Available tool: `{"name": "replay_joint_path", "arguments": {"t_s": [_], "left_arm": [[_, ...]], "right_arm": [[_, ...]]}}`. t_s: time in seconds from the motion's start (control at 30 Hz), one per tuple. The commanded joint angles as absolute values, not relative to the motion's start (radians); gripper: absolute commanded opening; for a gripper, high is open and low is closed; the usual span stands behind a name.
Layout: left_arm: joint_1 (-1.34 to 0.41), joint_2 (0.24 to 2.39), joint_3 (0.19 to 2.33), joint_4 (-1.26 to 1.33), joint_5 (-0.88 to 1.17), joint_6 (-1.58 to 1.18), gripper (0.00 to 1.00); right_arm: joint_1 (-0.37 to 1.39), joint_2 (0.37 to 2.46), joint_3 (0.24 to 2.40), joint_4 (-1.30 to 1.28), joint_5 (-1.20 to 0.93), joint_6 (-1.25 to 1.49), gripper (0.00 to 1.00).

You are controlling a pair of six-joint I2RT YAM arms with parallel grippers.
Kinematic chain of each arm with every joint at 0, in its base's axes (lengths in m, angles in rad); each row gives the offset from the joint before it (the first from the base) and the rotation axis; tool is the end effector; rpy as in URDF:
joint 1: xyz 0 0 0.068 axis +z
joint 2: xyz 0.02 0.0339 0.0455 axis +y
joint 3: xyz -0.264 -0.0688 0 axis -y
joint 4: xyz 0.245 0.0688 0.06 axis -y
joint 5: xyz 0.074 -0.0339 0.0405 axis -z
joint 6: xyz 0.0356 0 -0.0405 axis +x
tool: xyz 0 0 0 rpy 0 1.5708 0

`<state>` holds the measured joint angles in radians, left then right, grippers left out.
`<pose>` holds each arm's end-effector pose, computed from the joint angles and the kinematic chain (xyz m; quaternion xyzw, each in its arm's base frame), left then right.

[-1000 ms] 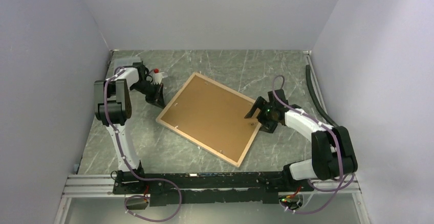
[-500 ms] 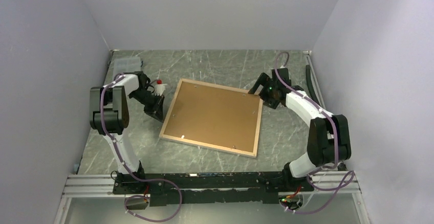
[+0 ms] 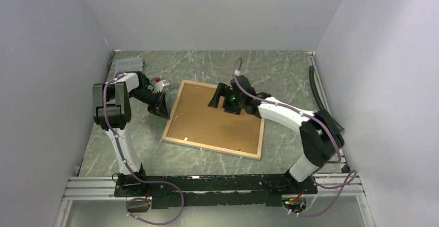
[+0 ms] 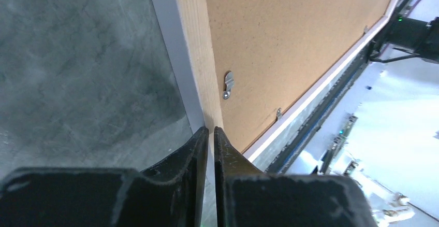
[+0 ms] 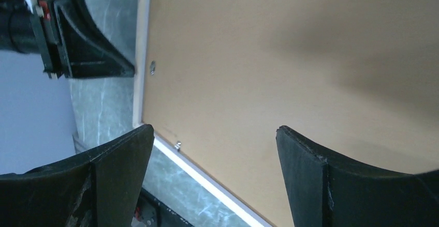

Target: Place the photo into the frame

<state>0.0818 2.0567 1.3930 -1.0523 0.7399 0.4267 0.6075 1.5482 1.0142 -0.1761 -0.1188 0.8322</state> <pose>0.3595 0.0054 0.1440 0.1337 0.9206 -0.3660 0.0252 0.2754 0.1966 0.2331 0.0771 0.9043 0.3151 0.2776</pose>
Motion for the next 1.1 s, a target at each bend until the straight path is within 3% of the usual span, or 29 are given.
{"name": "replay_joint_path", "arguments": {"t_s": [0.0,0.47,1.07], "left_arm": [[0.078,2.069,1.398,-1.040,0.799,0.412,0.15],[0.078,2.095,1.363,-1.004,0.782,0.422,0.16],[0.079,2.089,1.359,-0.997,0.773,0.415,0.11]], "right_arm": [[0.695,1.678,1.126,-0.052,-0.173,0.900,0.91],[0.834,2.042,1.382,0.122,-0.292,1.052,0.86],[0.880,2.201,1.476,0.177,-0.316,1.080,0.81]]}}
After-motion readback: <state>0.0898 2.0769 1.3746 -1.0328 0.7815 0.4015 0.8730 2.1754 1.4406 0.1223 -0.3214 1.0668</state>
